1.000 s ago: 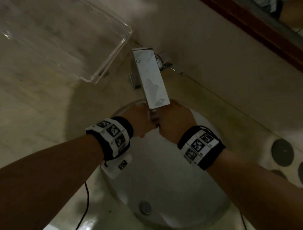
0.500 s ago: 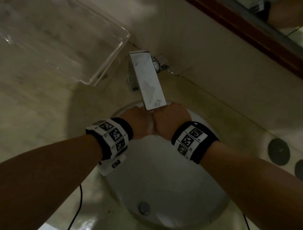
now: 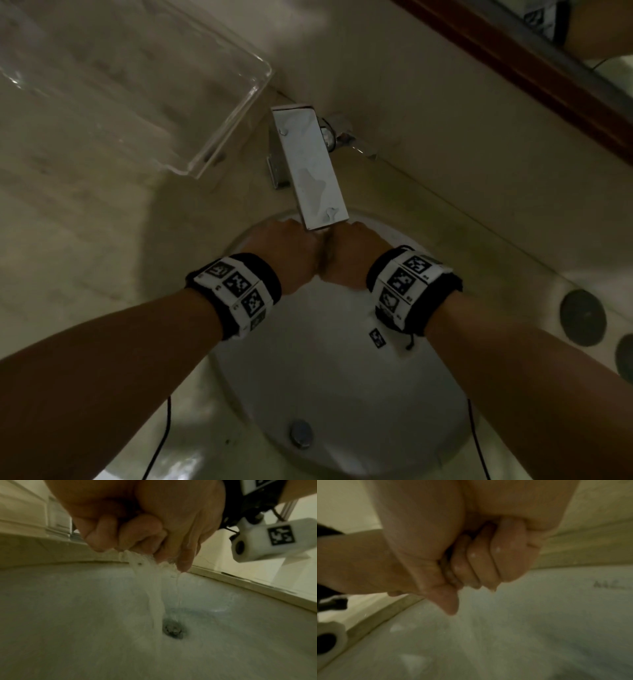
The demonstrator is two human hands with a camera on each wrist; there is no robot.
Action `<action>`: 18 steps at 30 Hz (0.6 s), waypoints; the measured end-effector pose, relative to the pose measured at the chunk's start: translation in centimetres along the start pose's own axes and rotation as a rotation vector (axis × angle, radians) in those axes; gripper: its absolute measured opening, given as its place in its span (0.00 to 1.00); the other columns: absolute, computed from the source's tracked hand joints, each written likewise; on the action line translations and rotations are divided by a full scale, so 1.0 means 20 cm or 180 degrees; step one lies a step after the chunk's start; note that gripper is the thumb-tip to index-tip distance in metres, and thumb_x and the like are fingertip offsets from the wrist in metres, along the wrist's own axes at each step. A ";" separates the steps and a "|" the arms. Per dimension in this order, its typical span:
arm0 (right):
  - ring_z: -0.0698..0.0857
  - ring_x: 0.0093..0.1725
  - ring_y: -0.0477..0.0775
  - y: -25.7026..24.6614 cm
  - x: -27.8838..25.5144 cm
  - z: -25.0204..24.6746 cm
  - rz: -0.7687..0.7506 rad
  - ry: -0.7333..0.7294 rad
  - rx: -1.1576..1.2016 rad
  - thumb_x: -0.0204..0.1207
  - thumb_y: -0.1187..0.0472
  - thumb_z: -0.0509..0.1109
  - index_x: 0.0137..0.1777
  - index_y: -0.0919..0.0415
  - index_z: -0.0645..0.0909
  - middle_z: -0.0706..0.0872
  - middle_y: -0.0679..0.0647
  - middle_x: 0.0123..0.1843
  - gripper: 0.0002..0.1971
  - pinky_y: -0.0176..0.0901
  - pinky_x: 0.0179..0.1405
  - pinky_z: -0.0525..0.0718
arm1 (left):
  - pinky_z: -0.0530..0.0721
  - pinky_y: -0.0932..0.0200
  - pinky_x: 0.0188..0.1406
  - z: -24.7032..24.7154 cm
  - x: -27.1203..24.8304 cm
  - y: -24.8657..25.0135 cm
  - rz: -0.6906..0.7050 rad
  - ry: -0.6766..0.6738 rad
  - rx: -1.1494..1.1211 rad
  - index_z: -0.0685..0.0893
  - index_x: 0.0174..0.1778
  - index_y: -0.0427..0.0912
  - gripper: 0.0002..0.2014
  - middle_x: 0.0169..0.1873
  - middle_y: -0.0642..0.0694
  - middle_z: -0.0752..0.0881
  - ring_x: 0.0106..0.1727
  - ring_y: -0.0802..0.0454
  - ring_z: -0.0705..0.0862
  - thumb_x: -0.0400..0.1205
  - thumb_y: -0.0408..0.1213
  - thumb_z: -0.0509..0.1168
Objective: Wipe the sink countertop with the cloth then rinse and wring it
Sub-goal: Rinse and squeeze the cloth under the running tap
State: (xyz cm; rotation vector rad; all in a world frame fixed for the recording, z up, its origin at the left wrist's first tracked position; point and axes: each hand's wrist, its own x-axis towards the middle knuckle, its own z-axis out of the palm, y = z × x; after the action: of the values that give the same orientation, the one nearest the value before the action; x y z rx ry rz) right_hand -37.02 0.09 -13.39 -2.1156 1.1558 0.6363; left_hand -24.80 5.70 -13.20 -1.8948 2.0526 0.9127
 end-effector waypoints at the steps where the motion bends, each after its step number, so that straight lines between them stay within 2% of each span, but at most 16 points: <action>1: 0.80 0.47 0.59 0.01 0.00 0.01 0.0001 0.0201 0.0043 0.71 0.54 0.67 0.48 0.60 0.76 0.81 0.58 0.48 0.11 0.46 0.51 0.80 | 0.80 0.44 0.66 0.00 0.00 -0.01 0.0012 -0.0067 -0.0060 0.78 0.70 0.37 0.18 0.64 0.37 0.84 0.64 0.37 0.83 0.88 0.41 0.54; 2: 0.81 0.49 0.59 0.02 -0.01 0.02 -0.0039 0.0425 0.0031 0.72 0.53 0.67 0.51 0.62 0.78 0.82 0.59 0.48 0.14 0.47 0.50 0.81 | 0.77 0.45 0.70 -0.01 0.00 -0.02 0.0010 -0.0102 -0.0161 0.76 0.74 0.37 0.21 0.68 0.37 0.82 0.68 0.38 0.81 0.88 0.43 0.55; 4: 0.84 0.50 0.63 0.03 -0.01 0.03 -0.0295 0.0795 0.0132 0.72 0.53 0.66 0.50 0.67 0.80 0.85 0.63 0.49 0.16 0.49 0.48 0.81 | 0.75 0.48 0.72 -0.01 -0.01 -0.04 0.0037 0.0001 -0.0433 0.75 0.76 0.41 0.25 0.71 0.41 0.81 0.71 0.41 0.78 0.85 0.49 0.62; 6: 0.84 0.47 0.66 0.05 -0.01 0.00 -0.0469 0.0930 0.0355 0.71 0.59 0.71 0.47 0.69 0.82 0.86 0.65 0.46 0.12 0.46 0.43 0.79 | 0.70 0.53 0.77 -0.01 -0.03 -0.04 0.0174 0.0176 -0.0953 0.69 0.81 0.46 0.33 0.77 0.44 0.75 0.77 0.44 0.74 0.80 0.53 0.68; 7: 0.85 0.45 0.66 0.05 -0.02 -0.03 -0.0548 0.0981 0.0450 0.69 0.62 0.73 0.46 0.70 0.82 0.86 0.65 0.45 0.11 0.46 0.41 0.78 | 0.67 0.56 0.78 0.00 -0.03 -0.04 0.0246 0.0255 -0.1236 0.66 0.82 0.48 0.37 0.79 0.46 0.73 0.78 0.46 0.72 0.79 0.53 0.70; 9: 0.85 0.45 0.64 0.07 -0.03 -0.07 -0.0631 0.1107 0.0643 0.65 0.65 0.73 0.49 0.68 0.82 0.86 0.63 0.46 0.13 0.49 0.42 0.82 | 0.66 0.61 0.76 -0.02 -0.04 -0.03 0.0304 0.0424 -0.1751 0.67 0.82 0.49 0.37 0.78 0.48 0.74 0.78 0.49 0.72 0.77 0.51 0.73; 11: 0.86 0.45 0.63 0.06 -0.06 -0.10 -0.0664 0.1258 0.0759 0.63 0.67 0.72 0.53 0.67 0.82 0.88 0.61 0.47 0.16 0.55 0.45 0.85 | 0.71 0.61 0.74 -0.04 -0.04 -0.02 0.0233 0.0407 -0.2333 0.72 0.78 0.50 0.33 0.74 0.49 0.79 0.73 0.50 0.77 0.77 0.47 0.75; 12: 0.86 0.44 0.62 0.06 -0.07 -0.11 -0.0714 0.1350 0.0788 0.63 0.68 0.71 0.53 0.67 0.81 0.88 0.61 0.46 0.17 0.56 0.44 0.85 | 0.77 0.58 0.71 -0.05 -0.04 -0.02 0.0169 0.0317 -0.2543 0.75 0.75 0.52 0.30 0.69 0.48 0.82 0.68 0.50 0.81 0.77 0.46 0.75; 14: 0.85 0.41 0.61 0.03 -0.10 -0.12 -0.0936 0.1513 0.0812 0.63 0.68 0.68 0.50 0.66 0.80 0.86 0.60 0.43 0.14 0.59 0.39 0.85 | 0.89 0.56 0.51 -0.06 -0.04 -0.02 0.0010 0.0103 -0.2910 0.80 0.66 0.51 0.20 0.56 0.46 0.87 0.51 0.50 0.88 0.78 0.43 0.74; 15: 0.84 0.40 0.62 0.01 -0.12 -0.13 -0.1124 0.1543 0.0698 0.62 0.68 0.68 0.50 0.66 0.79 0.85 0.61 0.43 0.15 0.59 0.36 0.85 | 0.90 0.58 0.42 -0.06 -0.03 -0.02 -0.0135 -0.0012 -0.3245 0.80 0.63 0.50 0.16 0.51 0.46 0.87 0.44 0.51 0.88 0.80 0.39 0.72; 17: 0.84 0.39 0.66 0.00 -0.16 -0.11 -0.1341 0.1401 0.0274 0.56 0.73 0.74 0.53 0.67 0.80 0.83 0.65 0.46 0.22 0.57 0.31 0.87 | 0.89 0.57 0.36 -0.08 -0.03 -0.02 -0.0404 -0.0264 -0.3883 0.83 0.54 0.45 0.10 0.43 0.45 0.86 0.37 0.52 0.86 0.80 0.28 0.70; 18: 0.85 0.38 0.67 0.00 -0.18 -0.10 -0.1335 0.1300 0.0044 0.51 0.76 0.77 0.55 0.68 0.80 0.84 0.67 0.46 0.28 0.54 0.27 0.87 | 0.88 0.57 0.33 -0.09 -0.04 -0.01 -0.0416 -0.0333 -0.3840 0.84 0.47 0.44 0.08 0.38 0.45 0.85 0.34 0.53 0.84 0.79 0.25 0.69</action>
State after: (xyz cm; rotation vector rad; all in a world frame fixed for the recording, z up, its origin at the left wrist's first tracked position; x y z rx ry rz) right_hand -38.52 0.66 -9.63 -2.4432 0.8619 0.0025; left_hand -23.99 5.44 -11.37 -2.2585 1.2960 2.4860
